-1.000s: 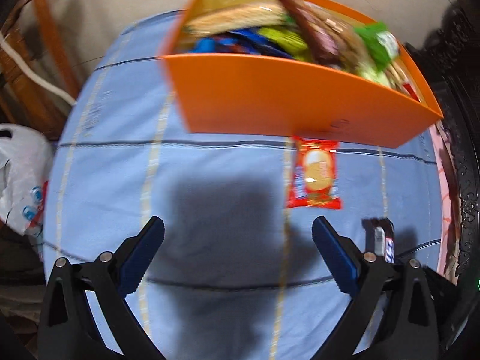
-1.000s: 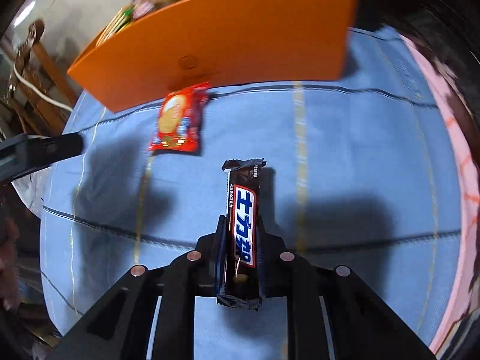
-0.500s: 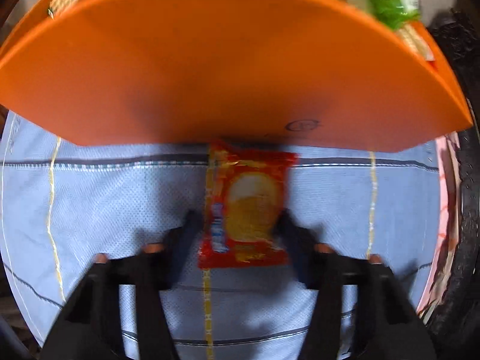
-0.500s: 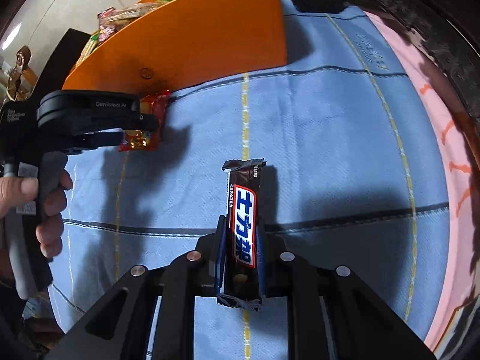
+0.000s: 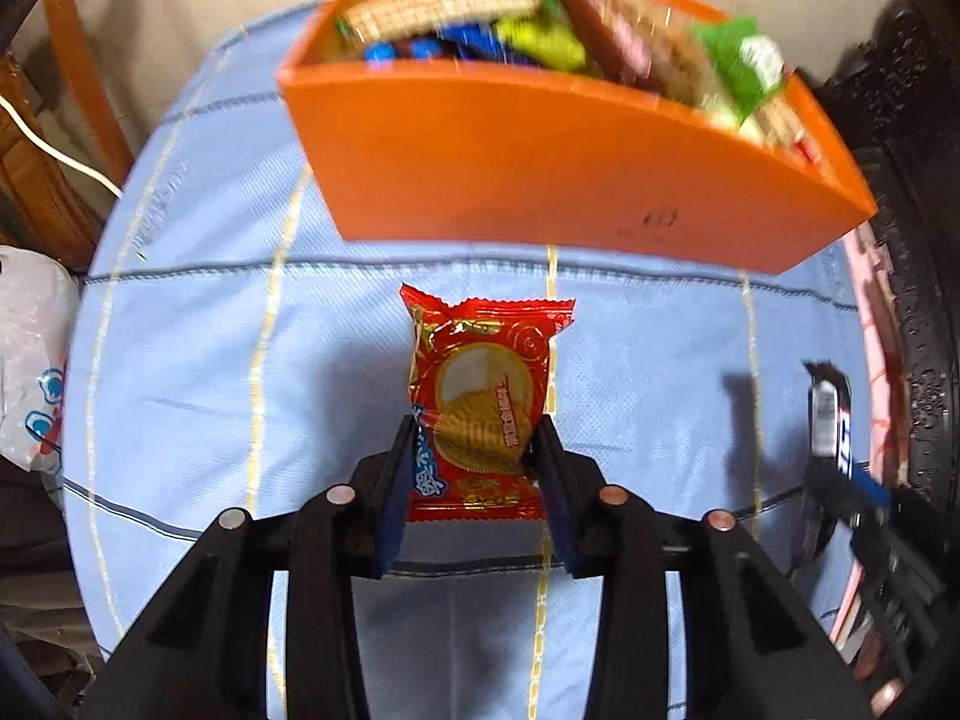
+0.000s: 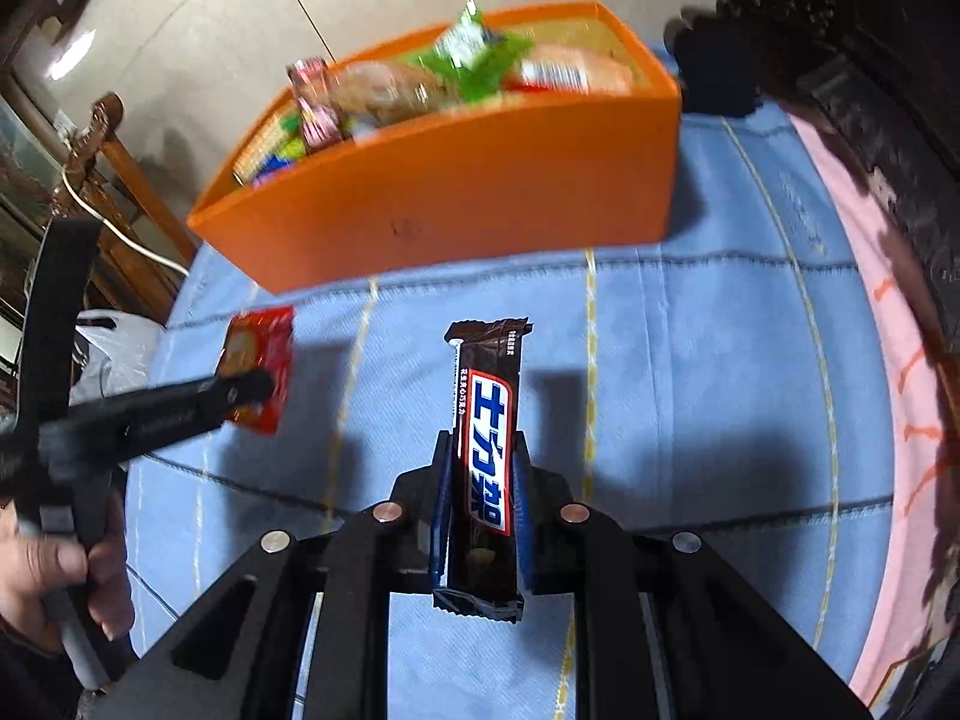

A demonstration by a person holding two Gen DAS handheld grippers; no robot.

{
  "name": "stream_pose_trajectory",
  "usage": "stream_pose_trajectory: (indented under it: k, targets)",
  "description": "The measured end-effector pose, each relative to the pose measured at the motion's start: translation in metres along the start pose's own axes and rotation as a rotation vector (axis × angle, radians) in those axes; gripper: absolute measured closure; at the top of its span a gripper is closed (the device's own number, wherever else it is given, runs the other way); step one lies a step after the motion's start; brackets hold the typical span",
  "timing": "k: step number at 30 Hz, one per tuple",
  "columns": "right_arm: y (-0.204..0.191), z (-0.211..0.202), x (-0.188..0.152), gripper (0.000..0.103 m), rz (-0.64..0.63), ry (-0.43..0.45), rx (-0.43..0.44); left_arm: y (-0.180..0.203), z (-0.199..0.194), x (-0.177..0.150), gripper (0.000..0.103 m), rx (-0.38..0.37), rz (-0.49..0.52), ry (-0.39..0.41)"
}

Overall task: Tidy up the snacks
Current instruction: 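Grasp the red round biscuit packet with left tool while right tool grasps chocolate bar, then lower the biscuit packet and chocolate bar into the orange box, open both tools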

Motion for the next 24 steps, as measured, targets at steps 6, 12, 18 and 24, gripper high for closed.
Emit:
stream_pose_trajectory:
  k: [6, 12, 18, 24]
  targets:
    - [-0.010, -0.036, 0.059, 0.085, -0.020, 0.129, 0.014, 0.017, -0.055, 0.040, 0.066, -0.020, 0.044, 0.105]
    - [-0.024, -0.055, 0.140, 0.085, -0.038, 0.261, 0.021, 0.042, -0.093, 0.120, 0.066, -0.021, 0.105, 0.214]
    - [-0.025, -0.028, 0.203, 0.085, -0.045, 0.281, -0.018, 0.058, -0.085, 0.186, 0.066, 0.008, 0.138, 0.246]
    - [-0.016, 0.003, 0.230, 0.082, -0.021, 0.263, -0.044, 0.049, -0.049, 0.215, 0.040, 0.065, 0.102, 0.222]
Point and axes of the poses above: each gripper's, at about its wrist camera, not at the fingertips, and z roughly the way its jaws point, y to its right, x to its top, the point moved 6 cm from there along z, roughly the way its jaws point, and after that the axes turned 7 degrees about -x, right-handed, at the moved point
